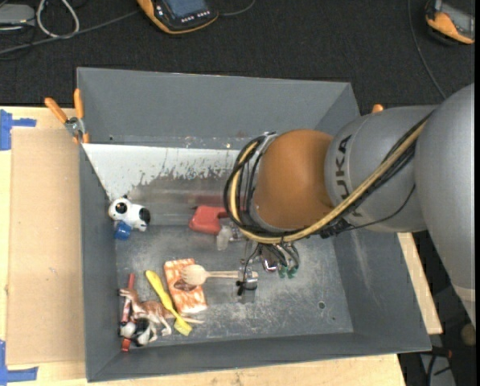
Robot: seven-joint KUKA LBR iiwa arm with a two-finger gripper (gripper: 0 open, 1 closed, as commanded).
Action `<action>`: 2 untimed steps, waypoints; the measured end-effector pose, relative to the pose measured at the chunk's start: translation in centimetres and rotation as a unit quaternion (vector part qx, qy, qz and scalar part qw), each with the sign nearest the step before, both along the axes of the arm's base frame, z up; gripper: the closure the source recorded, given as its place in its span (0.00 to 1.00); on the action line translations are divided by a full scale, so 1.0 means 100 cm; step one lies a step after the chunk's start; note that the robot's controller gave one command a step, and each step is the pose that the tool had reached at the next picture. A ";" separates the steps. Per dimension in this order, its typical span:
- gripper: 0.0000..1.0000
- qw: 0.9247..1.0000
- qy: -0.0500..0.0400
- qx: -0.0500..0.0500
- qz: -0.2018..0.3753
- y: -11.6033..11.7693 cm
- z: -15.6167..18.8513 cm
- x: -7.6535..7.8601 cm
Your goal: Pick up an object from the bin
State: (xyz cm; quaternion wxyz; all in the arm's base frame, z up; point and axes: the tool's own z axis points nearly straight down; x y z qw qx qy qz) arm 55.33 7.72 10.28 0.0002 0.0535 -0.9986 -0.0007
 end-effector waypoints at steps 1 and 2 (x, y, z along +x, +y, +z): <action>0.00 1.000 -0.001 0.000 0.026 0.011 -0.010 -0.001; 0.00 1.000 0.003 0.001 0.022 0.042 -0.003 -0.009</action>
Offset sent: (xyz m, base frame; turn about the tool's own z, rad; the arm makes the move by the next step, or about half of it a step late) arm -0.0090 0.0398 -0.0028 -0.0412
